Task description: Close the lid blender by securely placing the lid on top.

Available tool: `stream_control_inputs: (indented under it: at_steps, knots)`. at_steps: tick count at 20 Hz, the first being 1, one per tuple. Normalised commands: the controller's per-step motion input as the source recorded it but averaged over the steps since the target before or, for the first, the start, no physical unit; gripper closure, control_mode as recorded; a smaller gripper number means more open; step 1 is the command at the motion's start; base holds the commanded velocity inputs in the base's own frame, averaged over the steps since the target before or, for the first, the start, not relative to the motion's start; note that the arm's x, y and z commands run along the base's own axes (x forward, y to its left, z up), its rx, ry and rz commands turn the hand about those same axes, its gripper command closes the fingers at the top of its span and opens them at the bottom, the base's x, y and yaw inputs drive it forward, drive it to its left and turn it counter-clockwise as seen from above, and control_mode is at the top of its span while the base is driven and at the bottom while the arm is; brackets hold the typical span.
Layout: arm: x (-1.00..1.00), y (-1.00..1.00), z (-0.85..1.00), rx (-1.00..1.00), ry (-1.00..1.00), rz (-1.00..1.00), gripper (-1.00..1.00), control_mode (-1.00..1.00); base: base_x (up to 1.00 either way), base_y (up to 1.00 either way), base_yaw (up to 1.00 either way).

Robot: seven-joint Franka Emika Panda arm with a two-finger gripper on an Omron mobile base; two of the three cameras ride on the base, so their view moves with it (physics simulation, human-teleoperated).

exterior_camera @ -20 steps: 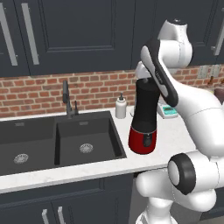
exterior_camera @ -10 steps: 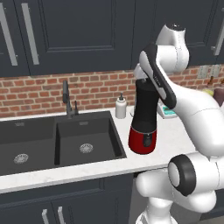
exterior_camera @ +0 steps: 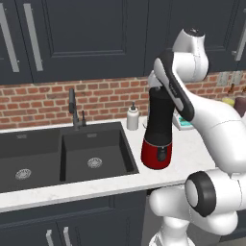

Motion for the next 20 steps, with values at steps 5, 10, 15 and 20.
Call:
stream_control_inputs:
  at_steps: [5,10,15,20]
  knots:
    - [0.11,-0.14,0.00,0.00,-0.02,0.00,1.00,-1.00,0.00,0.00,0.00]
    - [0.02,-0.09,-0.02,0.00,-0.01,0.00,1.00,-1.00,0.00,0.00,0.00]
    - [0.13,0.00,-0.01,0.00,-0.02,0.00,1.00,-1.00,0.00,0.00,0.00]
    - [0.11,0.00,-0.01,0.00,-0.03,0.00,1.00,-1.00,0.00,0.00,0.00]
